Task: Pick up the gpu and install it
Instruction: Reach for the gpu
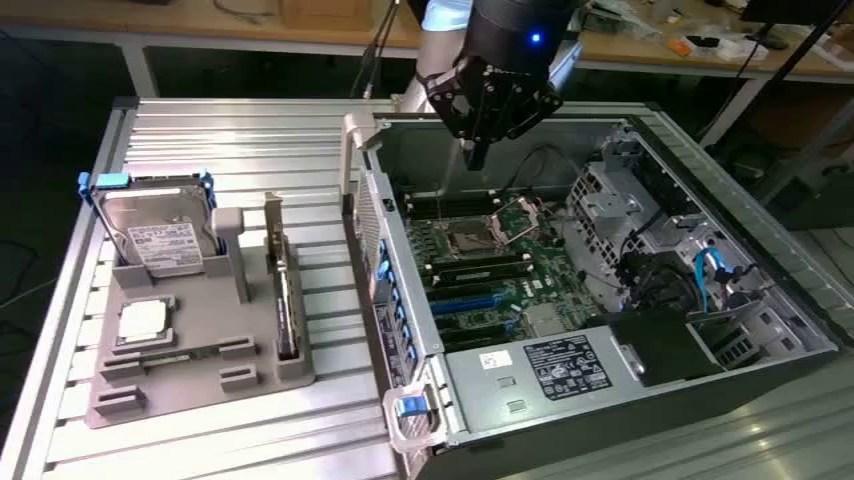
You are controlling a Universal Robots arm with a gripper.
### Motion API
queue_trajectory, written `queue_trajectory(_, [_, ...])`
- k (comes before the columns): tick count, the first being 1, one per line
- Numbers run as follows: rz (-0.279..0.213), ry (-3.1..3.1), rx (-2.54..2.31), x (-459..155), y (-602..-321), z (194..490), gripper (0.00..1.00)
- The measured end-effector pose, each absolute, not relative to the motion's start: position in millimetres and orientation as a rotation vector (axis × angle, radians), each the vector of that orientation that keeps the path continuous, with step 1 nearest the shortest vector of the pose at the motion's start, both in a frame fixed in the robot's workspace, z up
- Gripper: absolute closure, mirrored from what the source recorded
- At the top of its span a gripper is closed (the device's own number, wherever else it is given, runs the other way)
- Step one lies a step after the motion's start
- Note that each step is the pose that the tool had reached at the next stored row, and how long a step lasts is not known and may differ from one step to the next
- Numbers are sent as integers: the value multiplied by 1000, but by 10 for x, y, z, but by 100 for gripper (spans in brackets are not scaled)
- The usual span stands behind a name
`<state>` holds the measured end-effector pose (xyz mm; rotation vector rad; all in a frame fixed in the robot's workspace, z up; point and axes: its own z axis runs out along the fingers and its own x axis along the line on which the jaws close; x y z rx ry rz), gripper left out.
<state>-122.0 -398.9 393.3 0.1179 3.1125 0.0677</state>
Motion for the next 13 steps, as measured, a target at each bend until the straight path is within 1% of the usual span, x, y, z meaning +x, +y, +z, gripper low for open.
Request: queue_trajectory(13, [68, 3112, 118, -1564, -3990, 3933, 89])
